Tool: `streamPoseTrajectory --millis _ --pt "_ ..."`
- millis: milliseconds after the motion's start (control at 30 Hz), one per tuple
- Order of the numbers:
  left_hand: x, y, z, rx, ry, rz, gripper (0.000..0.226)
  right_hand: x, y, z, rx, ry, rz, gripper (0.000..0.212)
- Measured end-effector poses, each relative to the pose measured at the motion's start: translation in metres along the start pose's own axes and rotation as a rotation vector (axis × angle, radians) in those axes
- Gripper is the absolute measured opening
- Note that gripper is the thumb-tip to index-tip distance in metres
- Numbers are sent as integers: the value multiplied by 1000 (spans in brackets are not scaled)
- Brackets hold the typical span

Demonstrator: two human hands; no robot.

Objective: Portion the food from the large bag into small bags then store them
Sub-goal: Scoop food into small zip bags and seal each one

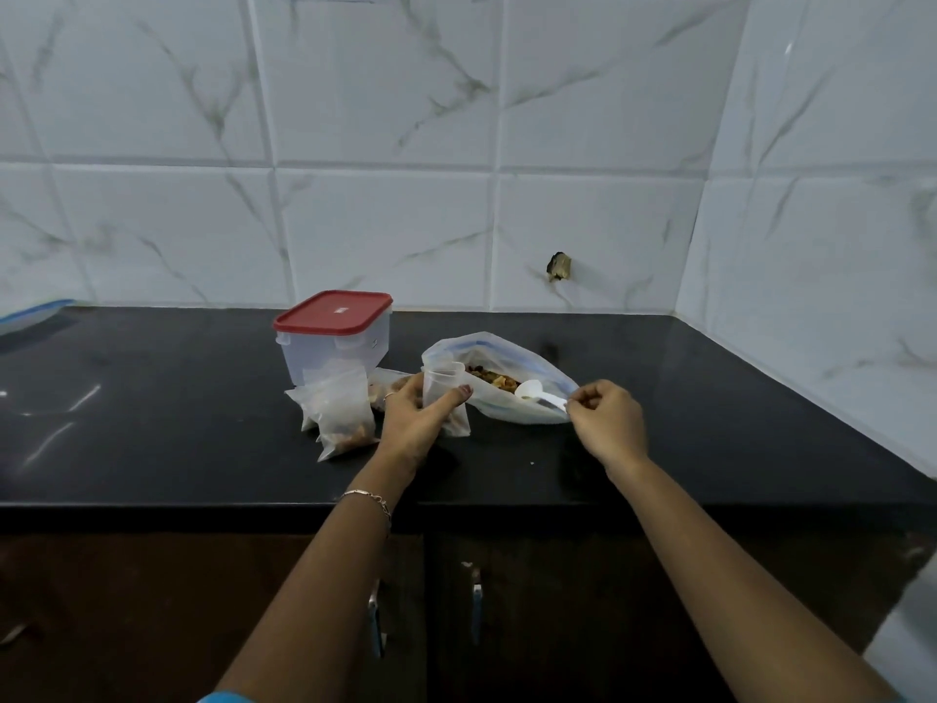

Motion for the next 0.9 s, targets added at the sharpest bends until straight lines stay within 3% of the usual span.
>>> streamPoseTrajectory --millis 133,233,333,400,500,667,900 --pt "-3 2 -2 4 -1 24 38 -7 -5 15 -135 -162 -76 8" --pt "-9 7 -5 26 -24 75 38 -17 -7 52 -45 -402 -95 12" --pt "-14 10 -9 29 -27 111 43 -30 2 96 53 -633 150 12" --pt "-16 9 -10 26 8 123 43 -37 14 110 -93 -718 316 17" --pt "-18 4 -7 66 -19 94 54 -40 26 114 -300 -761 386 10" --pt "-30 3 -9 54 -125 154 75 -43 16 122 -336 -788 362 8" --pt "-43 3 -18 42 -103 224 56 -43 -3 127 -441 -867 298 10"
Point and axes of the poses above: each hand's wrist, its own x-axis towards the middle knuckle, its own y-axis out of the palm, z = x × y, the point moved 5 cm from there along x, towards the middle knuckle, and after that the axes turned 8 degrees about -x, right-handed, at the moved point
